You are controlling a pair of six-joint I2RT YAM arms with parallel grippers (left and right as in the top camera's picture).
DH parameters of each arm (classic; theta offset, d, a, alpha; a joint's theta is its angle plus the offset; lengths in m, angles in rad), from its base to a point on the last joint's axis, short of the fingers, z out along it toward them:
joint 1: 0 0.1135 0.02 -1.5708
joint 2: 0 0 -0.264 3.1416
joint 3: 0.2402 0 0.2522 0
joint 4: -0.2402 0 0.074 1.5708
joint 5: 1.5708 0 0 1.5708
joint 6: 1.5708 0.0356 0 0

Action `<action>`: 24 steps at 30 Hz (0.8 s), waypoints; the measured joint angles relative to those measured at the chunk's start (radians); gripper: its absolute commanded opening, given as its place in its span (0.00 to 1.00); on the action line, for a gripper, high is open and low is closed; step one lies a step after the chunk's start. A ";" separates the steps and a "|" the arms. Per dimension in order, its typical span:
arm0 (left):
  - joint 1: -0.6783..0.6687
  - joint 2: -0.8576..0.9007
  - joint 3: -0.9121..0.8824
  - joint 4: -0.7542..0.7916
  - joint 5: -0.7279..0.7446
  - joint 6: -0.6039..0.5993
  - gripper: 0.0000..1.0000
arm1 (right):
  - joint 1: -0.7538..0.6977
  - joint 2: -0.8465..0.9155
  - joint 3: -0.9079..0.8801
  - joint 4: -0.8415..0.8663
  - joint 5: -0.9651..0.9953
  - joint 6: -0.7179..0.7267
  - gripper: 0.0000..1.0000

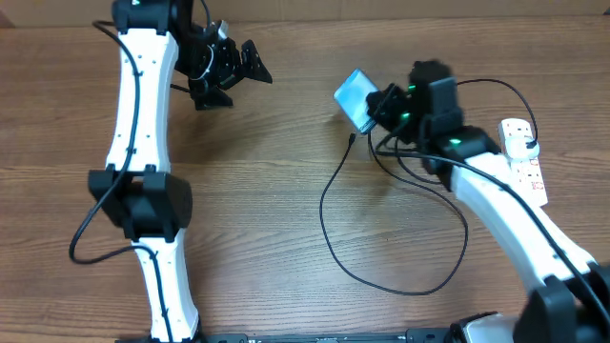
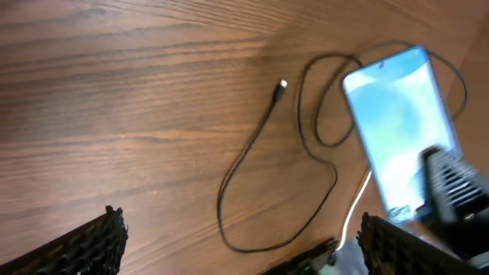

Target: Plug charger to phone and switch on socket

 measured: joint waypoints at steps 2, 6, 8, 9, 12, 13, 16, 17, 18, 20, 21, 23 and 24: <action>-0.002 -0.037 0.000 -0.010 -0.004 0.039 1.00 | 0.000 -0.021 0.006 -0.001 -0.023 0.000 0.04; -0.012 -0.110 -0.042 -0.008 -0.016 0.098 1.00 | 0.001 -0.032 0.009 -0.001 -0.091 0.002 0.04; -0.016 -0.152 -0.111 0.006 -0.026 0.121 1.00 | 0.001 -0.032 0.009 -0.006 -0.106 0.004 0.04; -0.019 -0.174 -0.156 0.023 -0.029 0.131 1.00 | 0.001 -0.032 0.009 -0.005 -0.116 0.004 0.04; -0.020 -0.256 -0.352 0.133 -0.039 0.156 1.00 | 0.001 -0.032 0.009 -0.007 -0.137 0.004 0.04; -0.020 -0.290 -0.438 0.195 -0.043 0.161 1.00 | 0.001 -0.032 0.009 -0.013 -0.142 0.004 0.04; -0.019 -0.421 -0.713 0.361 -0.050 0.167 1.00 | 0.001 -0.032 0.009 -0.026 -0.148 0.002 0.04; -0.019 -0.472 -0.808 0.421 -0.053 0.169 1.00 | 0.001 -0.032 0.009 -0.029 -0.149 0.001 0.04; -0.019 -0.529 -0.905 0.485 -0.055 0.169 1.00 | 0.001 -0.032 0.009 -0.030 -0.149 0.000 0.04; -0.019 -0.636 -1.071 0.630 -0.053 0.161 1.00 | 0.002 -0.032 0.010 -0.029 -0.150 0.000 0.04; -0.019 -0.679 -1.134 0.701 -0.050 0.155 1.00 | 0.004 -0.032 0.010 -0.029 -0.149 0.000 0.04; -0.019 -0.763 -1.254 0.867 -0.031 0.119 1.00 | 0.008 -0.032 0.010 -0.030 -0.149 0.000 0.04; -0.020 -0.801 -1.322 1.004 -0.013 0.092 1.00 | 0.012 -0.032 0.010 -0.029 -0.149 0.004 0.04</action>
